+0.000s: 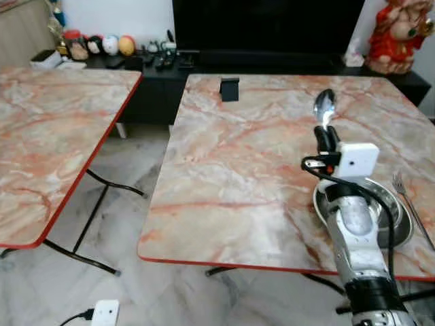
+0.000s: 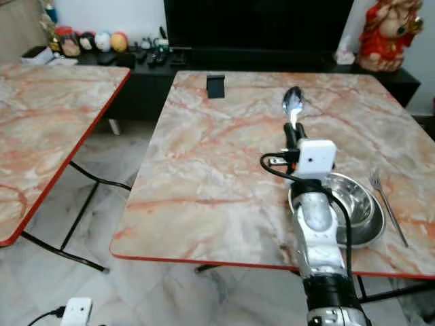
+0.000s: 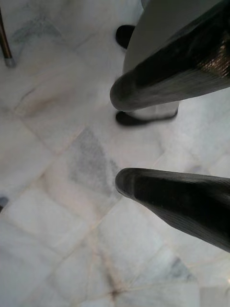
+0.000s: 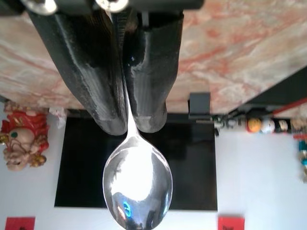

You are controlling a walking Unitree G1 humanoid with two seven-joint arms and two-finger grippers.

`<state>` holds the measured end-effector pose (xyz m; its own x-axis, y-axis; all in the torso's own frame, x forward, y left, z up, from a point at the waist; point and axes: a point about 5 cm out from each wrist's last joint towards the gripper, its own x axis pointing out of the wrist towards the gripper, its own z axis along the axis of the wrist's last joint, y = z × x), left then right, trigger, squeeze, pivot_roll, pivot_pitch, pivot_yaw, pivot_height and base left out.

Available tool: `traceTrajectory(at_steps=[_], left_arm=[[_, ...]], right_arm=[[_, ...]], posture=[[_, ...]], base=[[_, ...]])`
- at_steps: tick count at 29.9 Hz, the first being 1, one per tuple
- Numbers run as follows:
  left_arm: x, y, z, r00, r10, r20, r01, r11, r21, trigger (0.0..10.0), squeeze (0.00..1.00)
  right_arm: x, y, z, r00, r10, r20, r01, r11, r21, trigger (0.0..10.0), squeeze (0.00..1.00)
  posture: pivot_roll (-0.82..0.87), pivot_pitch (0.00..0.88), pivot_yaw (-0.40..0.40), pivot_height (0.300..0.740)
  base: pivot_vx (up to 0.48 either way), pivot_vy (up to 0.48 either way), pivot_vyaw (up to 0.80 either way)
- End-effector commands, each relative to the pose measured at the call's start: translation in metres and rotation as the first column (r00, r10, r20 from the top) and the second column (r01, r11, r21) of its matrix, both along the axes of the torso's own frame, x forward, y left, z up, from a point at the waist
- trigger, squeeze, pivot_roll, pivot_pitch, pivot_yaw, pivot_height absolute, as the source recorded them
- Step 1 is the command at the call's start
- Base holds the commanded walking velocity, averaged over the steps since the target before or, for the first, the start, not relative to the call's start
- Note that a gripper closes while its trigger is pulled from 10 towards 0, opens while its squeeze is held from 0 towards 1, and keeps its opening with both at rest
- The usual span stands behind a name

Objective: Setting the table

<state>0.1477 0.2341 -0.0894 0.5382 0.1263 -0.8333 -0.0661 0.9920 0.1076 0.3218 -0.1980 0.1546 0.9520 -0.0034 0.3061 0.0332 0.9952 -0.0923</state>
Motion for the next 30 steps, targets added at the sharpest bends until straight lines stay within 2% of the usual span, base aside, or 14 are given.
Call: traceTrajectory(at_steps=[1, 23, 30], left_arm=[[-0.0011, 0.0042, 0.0007, 1.000, -0.006, -0.004, 0.006, 1.000, 0.012, 10.0, 0.00], [0.0002, 0.0042, 0.0010, 1.000, 0.005, -0.005, -0.005, 1.000, 0.010, 10.0, 0.00], [0.0005, 0.0043, 0.0011, 1.000, 0.006, -0.003, -0.006, 1.000, 0.009, 10.0, 0.00]], right_arm=[[0.0012, 0.0047, 0.0026, 1.000, 0.014, 0.009, -0.014, 1.000, 0.003, 10.0, 0.00], [-0.0013, -0.0048, 0.0005, 1.000, -0.015, -0.005, 0.015, 1.000, -0.005, 10.0, 0.00], [-0.0011, -0.0033, -0.0001, 1.000, -0.015, -0.007, 0.015, 1.000, -0.003, 10.0, 0.00]], posture=[[-0.06, 0.000, -0.015, 0.740], [-0.06, 0.000, -0.014, 0.740], [-0.06, 0.000, -0.012, 0.740]], base=[[0.000, -0.292, 0.00], [0.000, -0.299, 0.00], [0.000, -0.297, 0.00]])
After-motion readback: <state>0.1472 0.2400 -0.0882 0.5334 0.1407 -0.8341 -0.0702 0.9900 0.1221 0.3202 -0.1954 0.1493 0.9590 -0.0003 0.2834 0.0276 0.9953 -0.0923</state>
